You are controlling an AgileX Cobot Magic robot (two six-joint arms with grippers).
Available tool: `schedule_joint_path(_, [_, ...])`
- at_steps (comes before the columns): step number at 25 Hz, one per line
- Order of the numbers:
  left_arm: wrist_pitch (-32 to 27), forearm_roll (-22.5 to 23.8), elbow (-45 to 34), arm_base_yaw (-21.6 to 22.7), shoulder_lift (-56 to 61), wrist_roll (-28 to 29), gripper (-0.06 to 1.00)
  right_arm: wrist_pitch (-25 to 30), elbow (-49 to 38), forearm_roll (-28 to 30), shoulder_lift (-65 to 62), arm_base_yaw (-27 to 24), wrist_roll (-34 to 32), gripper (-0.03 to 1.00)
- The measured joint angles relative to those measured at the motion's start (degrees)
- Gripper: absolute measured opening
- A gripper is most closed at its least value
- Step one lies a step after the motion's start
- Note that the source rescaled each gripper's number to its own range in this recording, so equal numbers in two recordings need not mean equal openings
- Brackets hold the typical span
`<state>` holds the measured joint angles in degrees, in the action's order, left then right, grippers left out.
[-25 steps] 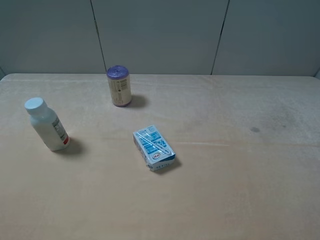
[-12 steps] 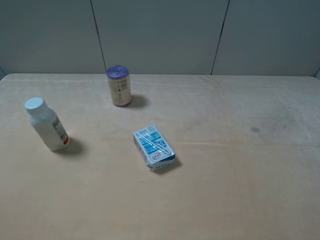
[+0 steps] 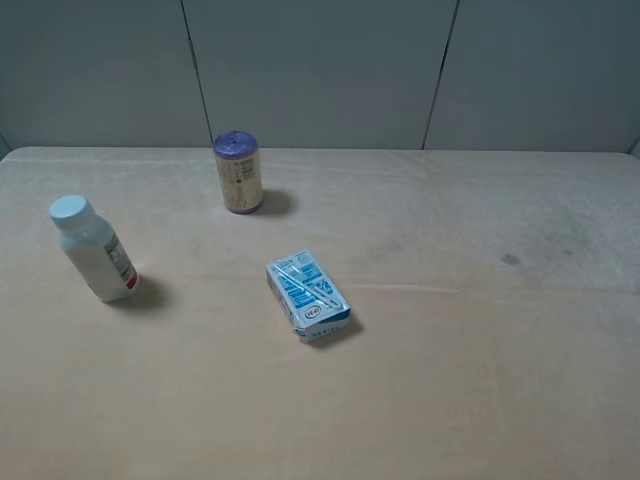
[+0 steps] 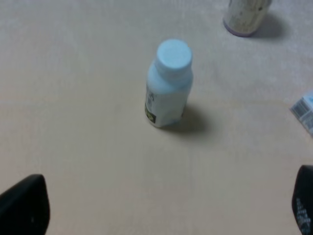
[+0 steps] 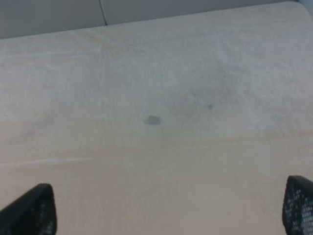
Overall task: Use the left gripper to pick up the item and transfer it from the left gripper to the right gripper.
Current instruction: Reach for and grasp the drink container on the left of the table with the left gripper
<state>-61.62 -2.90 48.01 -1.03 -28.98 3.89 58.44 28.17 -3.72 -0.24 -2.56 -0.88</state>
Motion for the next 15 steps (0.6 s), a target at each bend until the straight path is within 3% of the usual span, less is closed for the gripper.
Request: schedule_joint_path(15, [-4.7,2.2,13.0,0.0,-33.9,10.4,1.00,-0.1,0.0,0.0,0.0,0.0,0.0,1.00])
